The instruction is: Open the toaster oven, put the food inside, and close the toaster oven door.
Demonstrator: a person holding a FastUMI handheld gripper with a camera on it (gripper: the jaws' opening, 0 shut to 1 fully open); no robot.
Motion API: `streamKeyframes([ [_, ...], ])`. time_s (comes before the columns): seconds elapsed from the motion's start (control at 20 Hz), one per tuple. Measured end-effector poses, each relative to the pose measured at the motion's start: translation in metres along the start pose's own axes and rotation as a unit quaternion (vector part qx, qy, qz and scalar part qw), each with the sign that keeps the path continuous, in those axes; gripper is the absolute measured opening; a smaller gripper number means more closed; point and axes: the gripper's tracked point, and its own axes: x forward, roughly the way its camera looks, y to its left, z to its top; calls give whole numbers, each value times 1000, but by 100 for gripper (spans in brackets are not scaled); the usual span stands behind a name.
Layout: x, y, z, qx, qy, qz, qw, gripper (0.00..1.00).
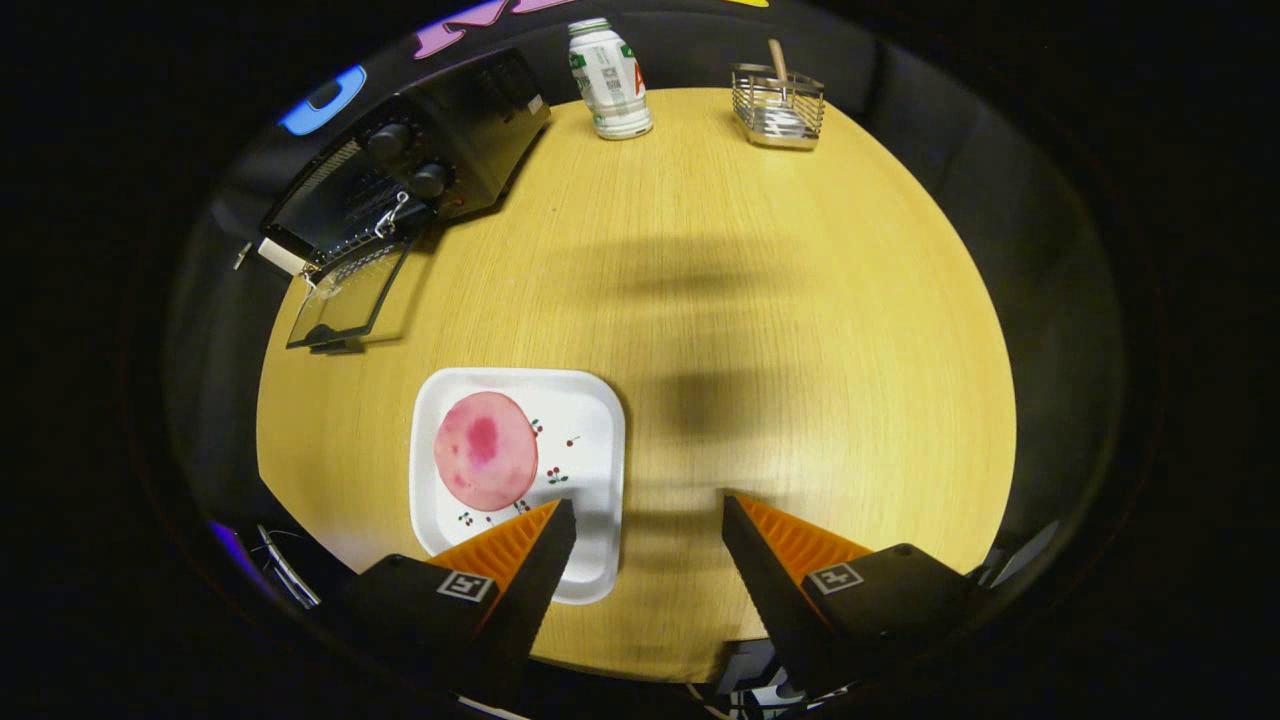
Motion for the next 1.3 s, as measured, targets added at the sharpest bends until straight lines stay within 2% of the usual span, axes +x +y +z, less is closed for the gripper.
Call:
streamKeyframes([
  [0.05, 2, -3, -3, -10, 8, -4, 1000, 97],
  [0.25, 6, 0, 1, -17, 1, -1, 1000, 81],
  [0.3, 7, -2, -1, -18, 4, -7, 1000, 81],
  [0.4, 7, -4, 1, -17, 4, -12, 1000, 67],
  [0.55, 9, -7, 0, -8, 10, -26, 1000, 59],
  [0.6, 11, -11, 2, 3, 12, -32, 999, 41],
  [0.75, 13, -7, -1, 23, 35, -15, 999, 19],
  [0.8, 13, -6, 0, 28, 39, -10, 999, 15],
  [1.05, 11, -1, -7, 51, 72, 41, 995, 7],
  [1.3, 9, 4, -18, 126, 99, 86, 983, 5],
])
